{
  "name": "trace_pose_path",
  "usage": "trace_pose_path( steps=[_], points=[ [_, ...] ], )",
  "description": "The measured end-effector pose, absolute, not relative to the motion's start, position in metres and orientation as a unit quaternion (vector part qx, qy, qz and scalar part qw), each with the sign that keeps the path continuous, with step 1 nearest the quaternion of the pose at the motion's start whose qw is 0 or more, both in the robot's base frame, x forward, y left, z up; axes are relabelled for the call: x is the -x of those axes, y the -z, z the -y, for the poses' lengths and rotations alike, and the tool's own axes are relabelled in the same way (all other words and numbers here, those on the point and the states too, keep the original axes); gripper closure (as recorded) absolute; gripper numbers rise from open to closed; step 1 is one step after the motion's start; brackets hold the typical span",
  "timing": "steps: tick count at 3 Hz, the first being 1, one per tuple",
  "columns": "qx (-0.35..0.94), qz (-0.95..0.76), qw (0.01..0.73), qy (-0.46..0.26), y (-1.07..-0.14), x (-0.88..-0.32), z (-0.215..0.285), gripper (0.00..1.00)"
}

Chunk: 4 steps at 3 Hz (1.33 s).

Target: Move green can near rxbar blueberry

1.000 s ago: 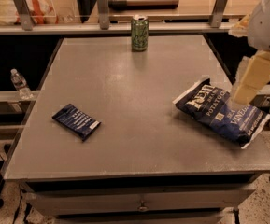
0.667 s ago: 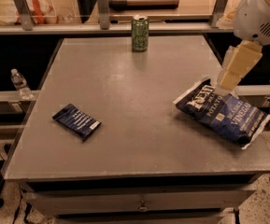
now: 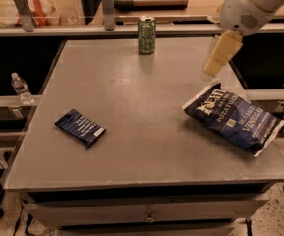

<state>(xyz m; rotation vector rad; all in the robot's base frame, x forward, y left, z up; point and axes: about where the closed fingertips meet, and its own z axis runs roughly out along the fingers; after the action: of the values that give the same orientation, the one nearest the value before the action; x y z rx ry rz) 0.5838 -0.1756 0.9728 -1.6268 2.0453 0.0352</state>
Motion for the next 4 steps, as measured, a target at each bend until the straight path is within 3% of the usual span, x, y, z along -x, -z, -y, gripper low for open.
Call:
trace_pose_path(
  steps=[2, 4],
  points=[
    [0.489, -0.819, 0.282, -0.106, -0.938, -0.665, 0.135, 0.0],
    [0.472, -0.818, 0.307, -0.115, -0.937, -0.674, 0.127, 0.0]
  ],
)
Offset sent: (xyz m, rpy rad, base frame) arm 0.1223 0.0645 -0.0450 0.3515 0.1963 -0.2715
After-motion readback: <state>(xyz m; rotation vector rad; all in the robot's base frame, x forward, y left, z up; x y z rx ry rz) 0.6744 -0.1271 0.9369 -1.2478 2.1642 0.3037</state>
